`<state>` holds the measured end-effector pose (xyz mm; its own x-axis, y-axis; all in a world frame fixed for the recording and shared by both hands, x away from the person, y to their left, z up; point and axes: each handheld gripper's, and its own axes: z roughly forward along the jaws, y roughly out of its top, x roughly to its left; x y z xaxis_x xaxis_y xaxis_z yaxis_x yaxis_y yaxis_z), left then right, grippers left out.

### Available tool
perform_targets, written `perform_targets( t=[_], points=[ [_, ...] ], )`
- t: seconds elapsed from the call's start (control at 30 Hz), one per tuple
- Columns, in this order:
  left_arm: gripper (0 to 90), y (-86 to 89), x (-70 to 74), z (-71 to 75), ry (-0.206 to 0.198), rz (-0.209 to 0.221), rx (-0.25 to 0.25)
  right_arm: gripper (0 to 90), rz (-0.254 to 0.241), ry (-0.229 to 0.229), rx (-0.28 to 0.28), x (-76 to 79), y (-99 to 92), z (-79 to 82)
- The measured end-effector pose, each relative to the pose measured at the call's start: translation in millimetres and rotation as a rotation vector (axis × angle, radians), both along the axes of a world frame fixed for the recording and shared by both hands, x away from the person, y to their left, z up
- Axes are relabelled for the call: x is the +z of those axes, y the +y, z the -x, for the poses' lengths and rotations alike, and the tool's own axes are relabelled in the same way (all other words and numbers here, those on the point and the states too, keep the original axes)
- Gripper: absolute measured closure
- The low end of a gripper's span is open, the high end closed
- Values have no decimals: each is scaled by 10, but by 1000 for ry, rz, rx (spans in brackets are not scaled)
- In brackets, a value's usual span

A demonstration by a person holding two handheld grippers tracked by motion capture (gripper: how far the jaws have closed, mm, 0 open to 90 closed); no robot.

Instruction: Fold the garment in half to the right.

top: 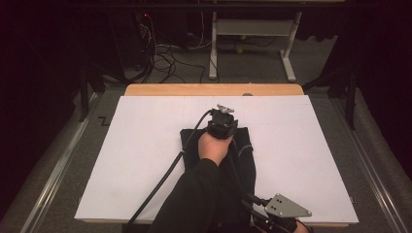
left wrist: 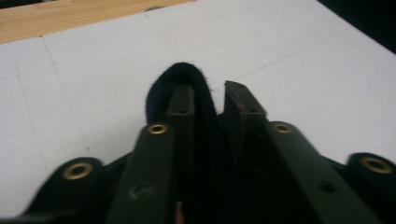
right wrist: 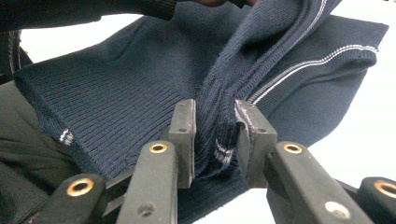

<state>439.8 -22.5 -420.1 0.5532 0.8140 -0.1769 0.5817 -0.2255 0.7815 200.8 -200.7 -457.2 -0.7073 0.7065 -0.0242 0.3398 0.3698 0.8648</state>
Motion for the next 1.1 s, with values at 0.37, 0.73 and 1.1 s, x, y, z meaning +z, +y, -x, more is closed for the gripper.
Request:
perform_targets(
  t=[0.37,0.73,1.1],
  points=[
    [344,163,143,178,-69,52,-36,542,-78,-55,-21,157,-73,-4],
    [210,847,82,379,-89,44,-9,553,-63,-56,-51,144,-92,-72],
    [113,1488,-243,740,-71,40,-27,555,-40,-43,-69,79,-56,-136]
  ],
)
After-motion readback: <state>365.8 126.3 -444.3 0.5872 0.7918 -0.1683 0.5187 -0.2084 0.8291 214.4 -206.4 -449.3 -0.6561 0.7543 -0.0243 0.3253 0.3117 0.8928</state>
